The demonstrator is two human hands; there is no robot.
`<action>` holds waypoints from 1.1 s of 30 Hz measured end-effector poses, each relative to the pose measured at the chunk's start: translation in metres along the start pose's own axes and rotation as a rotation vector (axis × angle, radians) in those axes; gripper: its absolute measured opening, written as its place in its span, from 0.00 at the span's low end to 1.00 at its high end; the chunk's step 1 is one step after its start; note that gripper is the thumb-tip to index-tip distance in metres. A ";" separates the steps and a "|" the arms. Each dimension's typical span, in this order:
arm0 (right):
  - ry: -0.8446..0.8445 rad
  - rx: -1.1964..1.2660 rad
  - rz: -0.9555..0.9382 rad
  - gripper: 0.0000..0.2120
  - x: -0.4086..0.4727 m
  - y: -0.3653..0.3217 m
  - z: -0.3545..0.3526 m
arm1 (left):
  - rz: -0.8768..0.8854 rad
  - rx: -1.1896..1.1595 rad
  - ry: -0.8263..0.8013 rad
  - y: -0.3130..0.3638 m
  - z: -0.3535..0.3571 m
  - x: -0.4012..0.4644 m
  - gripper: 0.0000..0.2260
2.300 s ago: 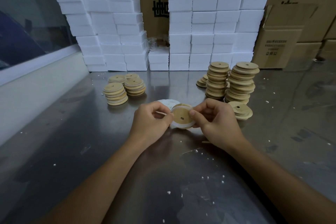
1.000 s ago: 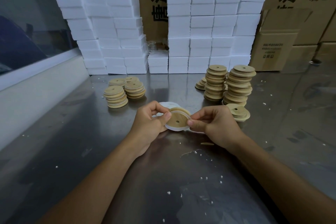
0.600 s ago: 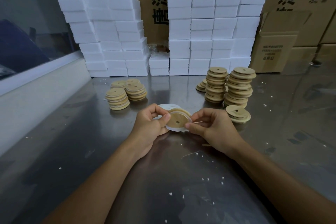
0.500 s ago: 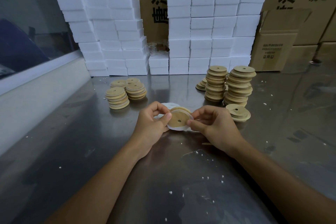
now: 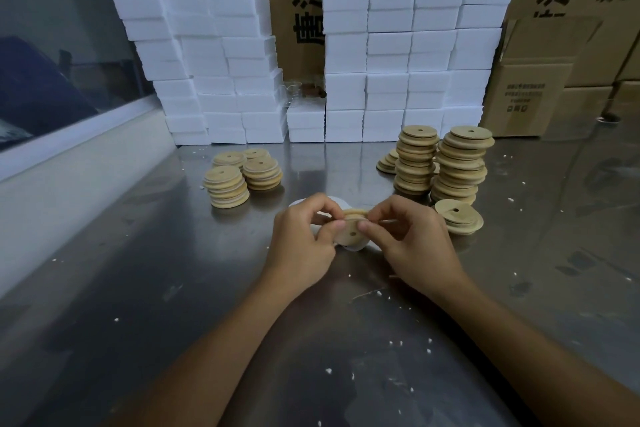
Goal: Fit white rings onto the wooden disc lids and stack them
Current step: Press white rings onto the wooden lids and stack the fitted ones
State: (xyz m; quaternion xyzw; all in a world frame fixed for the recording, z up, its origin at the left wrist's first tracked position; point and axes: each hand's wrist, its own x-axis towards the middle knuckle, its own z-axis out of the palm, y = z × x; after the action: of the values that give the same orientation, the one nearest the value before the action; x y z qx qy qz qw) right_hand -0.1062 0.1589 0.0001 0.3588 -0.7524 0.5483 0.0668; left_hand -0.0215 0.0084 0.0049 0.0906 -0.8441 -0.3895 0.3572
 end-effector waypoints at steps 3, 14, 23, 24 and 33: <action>-0.023 0.034 0.044 0.04 0.003 0.001 -0.003 | -0.001 -0.009 -0.011 0.000 0.000 0.001 0.06; -0.100 0.200 0.102 0.05 0.007 0.004 -0.013 | -0.114 -0.217 -0.027 -0.004 -0.001 0.002 0.12; -0.169 0.196 0.164 0.05 0.006 0.006 -0.012 | -0.269 -0.403 -0.036 -0.006 -0.001 0.002 0.15; -0.167 0.237 0.201 0.05 0.006 0.005 -0.013 | -0.277 -0.418 -0.039 -0.006 -0.001 0.002 0.16; -0.168 0.387 0.363 0.04 0.007 0.004 -0.018 | -0.373 -0.544 -0.051 -0.004 0.000 0.001 0.11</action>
State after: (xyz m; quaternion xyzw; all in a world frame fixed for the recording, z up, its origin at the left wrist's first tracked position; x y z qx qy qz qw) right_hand -0.1188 0.1717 0.0073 0.2685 -0.6886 0.6531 -0.1648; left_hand -0.0227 0.0048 0.0024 0.1352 -0.6867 -0.6613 0.2698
